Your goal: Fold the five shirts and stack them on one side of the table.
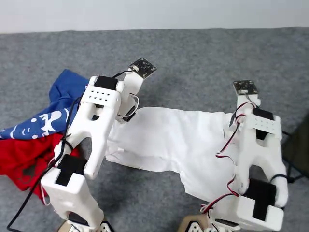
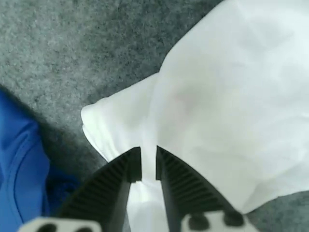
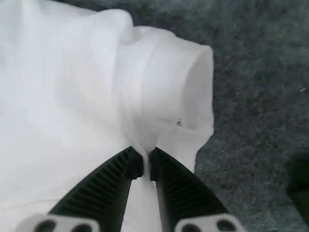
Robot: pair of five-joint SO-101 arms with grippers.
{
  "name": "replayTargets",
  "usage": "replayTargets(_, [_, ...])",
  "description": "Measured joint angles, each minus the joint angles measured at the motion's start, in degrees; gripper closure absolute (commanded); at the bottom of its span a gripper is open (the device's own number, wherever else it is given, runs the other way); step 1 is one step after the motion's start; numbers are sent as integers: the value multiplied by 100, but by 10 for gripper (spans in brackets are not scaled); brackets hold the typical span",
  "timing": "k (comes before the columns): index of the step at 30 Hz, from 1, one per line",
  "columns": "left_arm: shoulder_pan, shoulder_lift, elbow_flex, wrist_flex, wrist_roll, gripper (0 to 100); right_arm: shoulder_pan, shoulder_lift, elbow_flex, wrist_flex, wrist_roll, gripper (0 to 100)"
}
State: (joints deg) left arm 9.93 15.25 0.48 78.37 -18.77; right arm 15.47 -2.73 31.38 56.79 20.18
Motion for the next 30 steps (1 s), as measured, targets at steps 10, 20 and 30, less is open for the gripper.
replayTargets(10, [0,0,0,26,0,942,88,88,-378,35,501,988])
replayTargets(20, [0,0,0,202,0,942,536,1196,-1495,475,800,980])
replayTargets(30, [0,0,0,237,0,938,536,1319,-2497,1609,545,723])
